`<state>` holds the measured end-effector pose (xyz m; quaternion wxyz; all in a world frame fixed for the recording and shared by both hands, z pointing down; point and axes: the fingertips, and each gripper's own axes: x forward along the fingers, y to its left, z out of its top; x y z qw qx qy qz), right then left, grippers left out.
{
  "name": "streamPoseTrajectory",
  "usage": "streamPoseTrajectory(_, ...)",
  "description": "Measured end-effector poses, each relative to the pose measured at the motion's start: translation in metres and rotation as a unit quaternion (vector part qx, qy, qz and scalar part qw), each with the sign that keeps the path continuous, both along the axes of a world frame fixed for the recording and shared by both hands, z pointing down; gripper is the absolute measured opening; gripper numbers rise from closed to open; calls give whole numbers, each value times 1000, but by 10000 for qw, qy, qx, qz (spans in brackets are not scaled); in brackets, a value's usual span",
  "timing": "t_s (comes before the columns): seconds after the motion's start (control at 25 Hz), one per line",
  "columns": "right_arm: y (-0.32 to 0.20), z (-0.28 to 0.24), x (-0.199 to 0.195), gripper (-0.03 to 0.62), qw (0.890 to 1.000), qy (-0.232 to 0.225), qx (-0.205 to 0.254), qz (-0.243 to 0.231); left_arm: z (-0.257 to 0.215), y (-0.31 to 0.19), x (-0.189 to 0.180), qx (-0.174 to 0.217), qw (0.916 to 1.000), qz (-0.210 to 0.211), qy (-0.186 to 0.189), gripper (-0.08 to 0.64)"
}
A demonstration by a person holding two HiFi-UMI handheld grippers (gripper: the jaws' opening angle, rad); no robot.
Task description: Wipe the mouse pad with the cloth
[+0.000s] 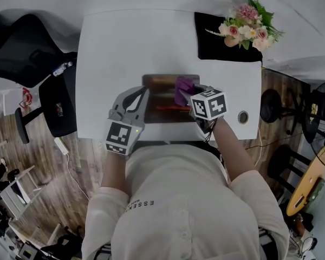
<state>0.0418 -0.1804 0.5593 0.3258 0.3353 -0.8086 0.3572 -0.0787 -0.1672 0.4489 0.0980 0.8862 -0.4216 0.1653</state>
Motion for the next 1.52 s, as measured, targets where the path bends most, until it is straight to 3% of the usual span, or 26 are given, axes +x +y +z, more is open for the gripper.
streamPoseTrajectory(0.32,30,13,-90,100,9978,-160,-210,-602,12,-2,-56,-120,9996,-274,15,2)
streamPoseTrajectory(0.64,35,32,-141,100,9959,-225,-460,-743,22,1,-85,-248,9993,-285,-65,2)
streamPoseTrajectory(0.96,34,38,-136,100,9964,-205,-475,-673,25,-1,-88,-284,9993,-241,-44,2)
streamPoseTrajectory(1.52,35,40,-72,109,9978,-236,-521,-343,21,-2,-36,-221,9996,49,-149,1)
